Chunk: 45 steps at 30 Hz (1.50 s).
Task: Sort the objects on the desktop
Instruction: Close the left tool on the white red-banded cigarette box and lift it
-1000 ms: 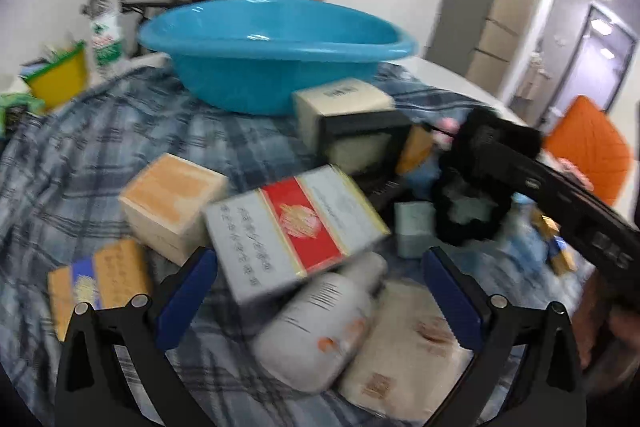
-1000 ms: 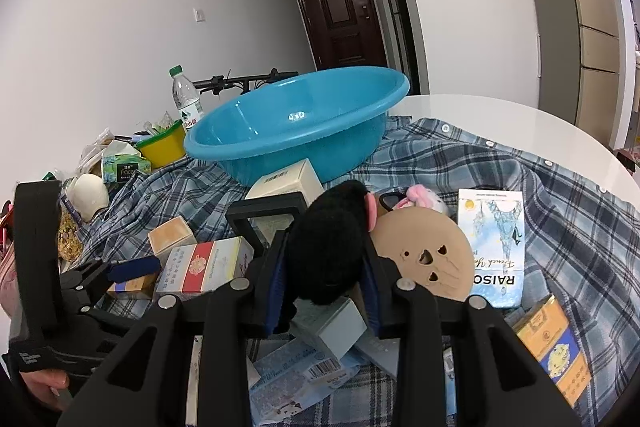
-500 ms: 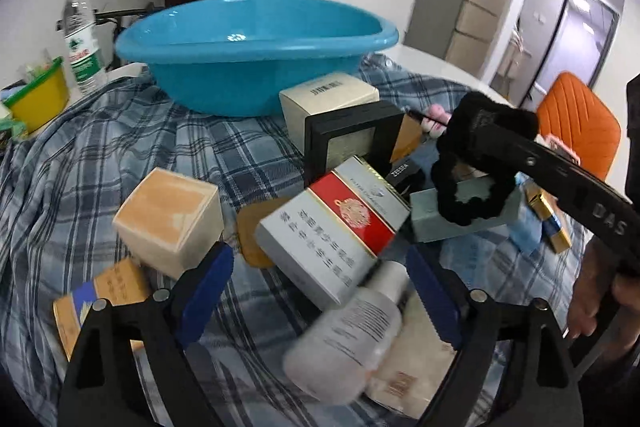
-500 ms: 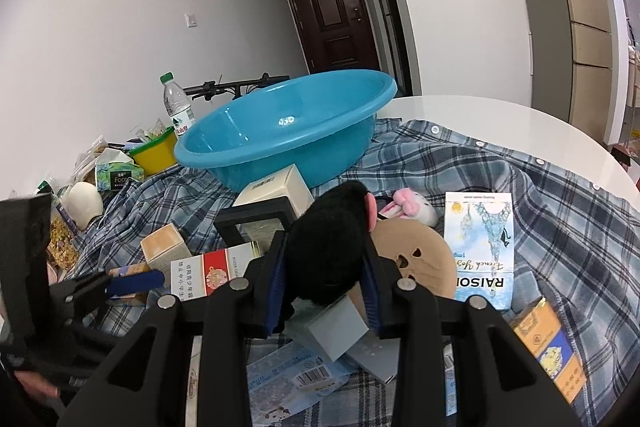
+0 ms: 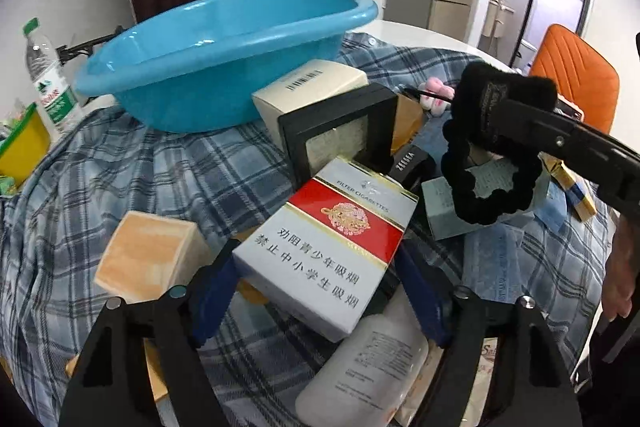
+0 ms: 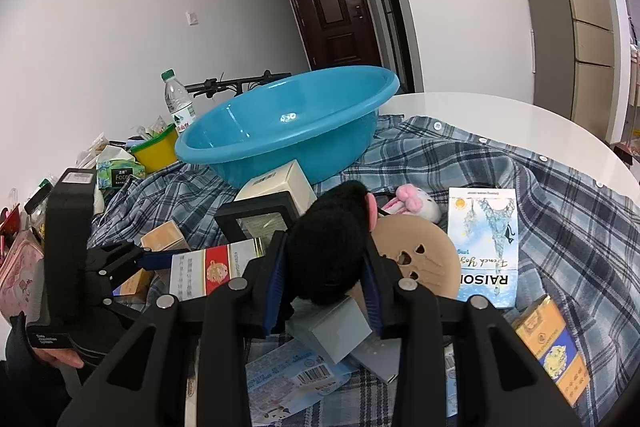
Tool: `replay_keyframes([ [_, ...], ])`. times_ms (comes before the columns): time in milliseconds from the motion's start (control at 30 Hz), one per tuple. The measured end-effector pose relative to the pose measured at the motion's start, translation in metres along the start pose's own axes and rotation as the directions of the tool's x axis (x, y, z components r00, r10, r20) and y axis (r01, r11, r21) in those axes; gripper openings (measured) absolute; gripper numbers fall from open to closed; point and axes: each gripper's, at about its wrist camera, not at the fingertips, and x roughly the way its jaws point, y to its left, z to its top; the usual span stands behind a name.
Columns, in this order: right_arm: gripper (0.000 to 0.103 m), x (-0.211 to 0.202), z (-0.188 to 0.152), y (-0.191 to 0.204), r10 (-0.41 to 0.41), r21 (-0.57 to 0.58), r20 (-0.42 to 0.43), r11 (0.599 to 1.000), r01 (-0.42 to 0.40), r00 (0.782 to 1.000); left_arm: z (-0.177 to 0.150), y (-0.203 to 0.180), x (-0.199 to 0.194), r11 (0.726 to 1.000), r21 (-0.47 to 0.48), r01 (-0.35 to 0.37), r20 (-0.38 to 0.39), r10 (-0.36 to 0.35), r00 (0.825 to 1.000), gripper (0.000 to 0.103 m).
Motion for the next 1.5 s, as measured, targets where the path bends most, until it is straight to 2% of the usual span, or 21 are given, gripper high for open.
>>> replay_keyframes([
  [167, 0.033, 0.000, 0.001, 0.000, -0.002, 0.001, -0.001, 1.000, 0.002, 1.000, -0.010, 0.010, -0.024, 0.996, -0.075, -0.050, 0.048, 0.054, 0.997, 0.075],
  [267, 0.033, 0.000, 0.001, 0.000, -0.002, 0.002, -0.001, 1.000, 0.002, 1.000, -0.021, 0.017, -0.041, 0.982, -0.152, -0.108, 0.068, 0.120, 0.991, 0.075],
  [333, 0.033, 0.001, 0.001, 0.000, -0.001, 0.006, -0.004, 1.000, 0.001, 1.000, -0.029, 0.017, -0.045, 0.982, -0.177, -0.070, 0.064, 0.082, 0.995, 0.075],
  [433, 0.034, 0.004, -0.001, 0.001, 0.002, 0.008, -0.009, 1.000, -0.002, 1.000, -0.036, 0.012, -0.042, 0.983, -0.178, 0.042, 0.064, -0.031, 0.997, 0.077],
  [467, 0.034, 0.005, -0.001, 0.003, 0.003, 0.005, -0.012, 1.000, -0.003, 1.000, -0.036, 0.010, -0.040, 0.986, -0.160, 0.052, 0.070, -0.041, 0.997, 0.082],
  [500, 0.034, 0.005, -0.001, 0.004, 0.002, 0.001, -0.014, 1.000, -0.002, 1.000, -0.035, 0.008, -0.039, 0.989, -0.143, 0.043, 0.079, -0.032, 0.996, 0.091],
  [533, 0.034, 0.005, -0.002, 0.005, 0.002, -0.002, -0.015, 1.000, -0.002, 1.000, -0.034, 0.006, -0.039, 0.992, -0.125, 0.030, 0.099, -0.018, 0.995, 0.093],
  [633, 0.034, 0.005, -0.002, 0.005, 0.001, -0.005, -0.016, 1.000, -0.001, 1.000, -0.032, 0.002, -0.036, 0.994, -0.097, 0.042, 0.107, -0.031, 0.994, 0.093],
  [800, 0.037, 0.007, -0.002, 0.001, 0.007, 0.012, -0.021, 1.000, -0.007, 1.000, -0.021, 0.013, -0.022, 0.983, -0.120, 0.137, 0.079, -0.128, 0.989, 0.093],
  [833, 0.037, 0.007, -0.003, 0.000, 0.007, 0.013, -0.022, 1.000, -0.007, 1.000, -0.021, 0.015, -0.021, 0.981, -0.125, 0.152, 0.086, -0.142, 0.986, 0.090],
  [900, 0.037, 0.006, -0.003, 0.001, 0.007, 0.011, -0.020, 1.000, -0.007, 1.000, -0.019, 0.019, -0.021, 0.977, -0.143, 0.156, 0.092, -0.143, 0.985, 0.073],
  [1100, 0.037, 0.006, -0.002, 0.002, 0.005, 0.012, -0.016, 1.000, -0.005, 1.000, -0.024, 0.010, -0.037, 0.989, -0.116, 0.088, 0.122, -0.073, 0.990, 0.071],
  [1167, 0.037, 0.005, -0.002, 0.003, 0.005, 0.016, -0.010, 1.000, -0.005, 1.000, -0.027, 0.005, -0.049, 0.991, -0.135, -0.001, 0.145, 0.021, 0.989, 0.071],
  [1200, 0.037, 0.004, -0.001, 0.003, 0.006, 0.016, -0.006, 1.000, -0.006, 1.000, -0.030, 0.004, -0.054, 0.985, -0.160, -0.064, 0.155, 0.089, 0.984, 0.070],
  [1267, 0.037, 0.002, 0.000, 0.004, 0.006, 0.013, -0.003, 1.000, -0.006, 1.000, -0.037, 0.005, -0.061, 0.965, -0.226, -0.134, 0.169, 0.174, 0.970, 0.070],
  [1333, 0.037, 0.003, 0.000, 0.006, 0.012, 0.009, -0.006, 1.000, -0.012, 1.000, -0.042, 0.005, -0.059, 0.963, -0.237, -0.130, 0.155, 0.170, 0.973, 0.069],
  [1433, 0.037, 0.010, -0.004, 0.012, 0.019, -0.012, -0.032, 1.000, -0.019, 0.999, -0.044, -0.001, -0.052, 0.978, -0.183, -0.103, 0.147, 0.131, 0.980, 0.070],
  [1467, 0.037, 0.011, -0.005, 0.015, 0.023, -0.019, -0.035, 1.000, -0.023, 0.999, -0.042, -0.005, -0.048, 0.982, -0.160, -0.101, 0.137, 0.124, 0.983, 0.073],
  [1500, 0.037, 0.012, -0.006, 0.017, 0.027, -0.024, -0.036, 0.999, -0.027, 0.999, -0.041, -0.006, -0.045, 0.984, -0.152, -0.095, 0.131, 0.116, 0.985, 0.087],
])
